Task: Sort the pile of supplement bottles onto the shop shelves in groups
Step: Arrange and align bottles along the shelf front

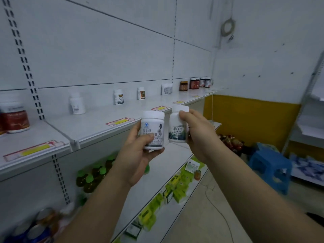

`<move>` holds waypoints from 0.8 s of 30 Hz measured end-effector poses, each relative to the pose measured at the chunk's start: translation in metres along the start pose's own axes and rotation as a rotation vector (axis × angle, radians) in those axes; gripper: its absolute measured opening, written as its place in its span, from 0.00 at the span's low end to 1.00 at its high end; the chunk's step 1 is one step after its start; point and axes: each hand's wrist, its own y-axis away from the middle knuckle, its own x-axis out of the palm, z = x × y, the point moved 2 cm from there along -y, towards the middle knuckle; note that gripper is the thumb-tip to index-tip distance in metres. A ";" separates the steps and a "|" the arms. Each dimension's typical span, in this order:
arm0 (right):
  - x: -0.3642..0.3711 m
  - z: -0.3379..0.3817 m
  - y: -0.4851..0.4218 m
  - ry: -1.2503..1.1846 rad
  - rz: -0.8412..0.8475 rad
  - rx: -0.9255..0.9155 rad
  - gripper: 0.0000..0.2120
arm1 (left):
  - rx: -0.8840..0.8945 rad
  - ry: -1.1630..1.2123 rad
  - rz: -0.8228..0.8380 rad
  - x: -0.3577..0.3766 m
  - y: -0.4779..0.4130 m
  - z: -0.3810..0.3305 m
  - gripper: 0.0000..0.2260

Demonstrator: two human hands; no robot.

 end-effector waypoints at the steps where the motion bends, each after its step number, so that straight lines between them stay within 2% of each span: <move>1: -0.002 -0.003 -0.017 0.013 0.012 -0.001 0.08 | 0.005 -0.016 -0.014 0.001 -0.015 0.005 0.17; 8: -0.005 -0.023 -0.143 0.139 0.115 -0.006 0.13 | 0.077 -0.270 -0.185 -0.003 -0.125 0.017 0.18; 14: 0.002 -0.037 -0.236 0.156 0.225 -0.010 0.12 | 0.108 -0.515 -0.292 -0.014 -0.194 0.003 0.23; 20: 0.039 -0.059 -0.319 0.181 0.395 -0.042 0.24 | 0.120 -0.738 -0.457 -0.028 -0.235 -0.001 0.20; 24: 0.062 -0.074 -0.375 0.223 0.556 -0.059 0.18 | 0.102 -0.940 -0.594 -0.028 -0.254 0.001 0.22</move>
